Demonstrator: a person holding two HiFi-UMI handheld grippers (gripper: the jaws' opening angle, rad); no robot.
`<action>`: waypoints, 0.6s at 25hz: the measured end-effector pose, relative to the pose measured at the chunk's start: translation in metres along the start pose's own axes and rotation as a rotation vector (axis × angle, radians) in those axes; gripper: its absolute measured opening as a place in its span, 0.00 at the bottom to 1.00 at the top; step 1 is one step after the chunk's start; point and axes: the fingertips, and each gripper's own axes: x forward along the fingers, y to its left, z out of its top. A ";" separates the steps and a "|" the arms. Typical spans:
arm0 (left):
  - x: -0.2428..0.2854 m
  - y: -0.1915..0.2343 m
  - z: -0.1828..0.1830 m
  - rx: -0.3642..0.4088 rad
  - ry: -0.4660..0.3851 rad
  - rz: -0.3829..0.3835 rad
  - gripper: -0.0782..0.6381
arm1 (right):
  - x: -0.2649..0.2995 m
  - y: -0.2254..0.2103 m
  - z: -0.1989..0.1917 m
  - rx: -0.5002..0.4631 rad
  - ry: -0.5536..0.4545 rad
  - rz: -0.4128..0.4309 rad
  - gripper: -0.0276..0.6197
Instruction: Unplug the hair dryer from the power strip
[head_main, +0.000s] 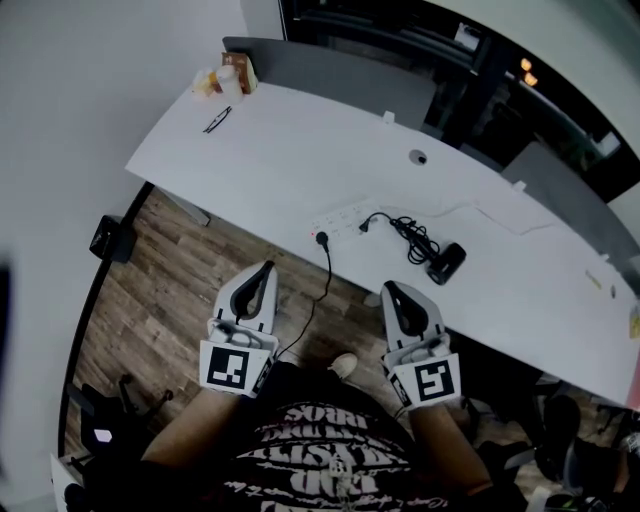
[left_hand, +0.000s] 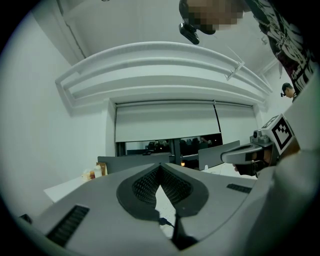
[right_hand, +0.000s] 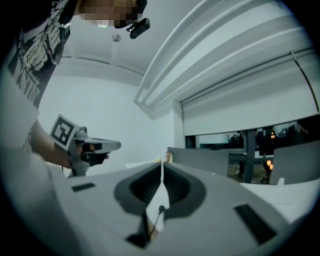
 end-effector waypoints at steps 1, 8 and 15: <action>-0.001 0.002 -0.001 0.003 0.000 0.004 0.14 | 0.002 0.000 0.002 0.001 -0.006 0.002 0.10; -0.011 0.028 -0.014 -0.020 0.031 0.064 0.14 | 0.018 0.008 -0.012 0.031 0.037 0.024 0.10; -0.005 0.053 -0.022 -0.023 0.048 0.063 0.14 | 0.041 0.017 -0.016 0.042 0.057 0.022 0.10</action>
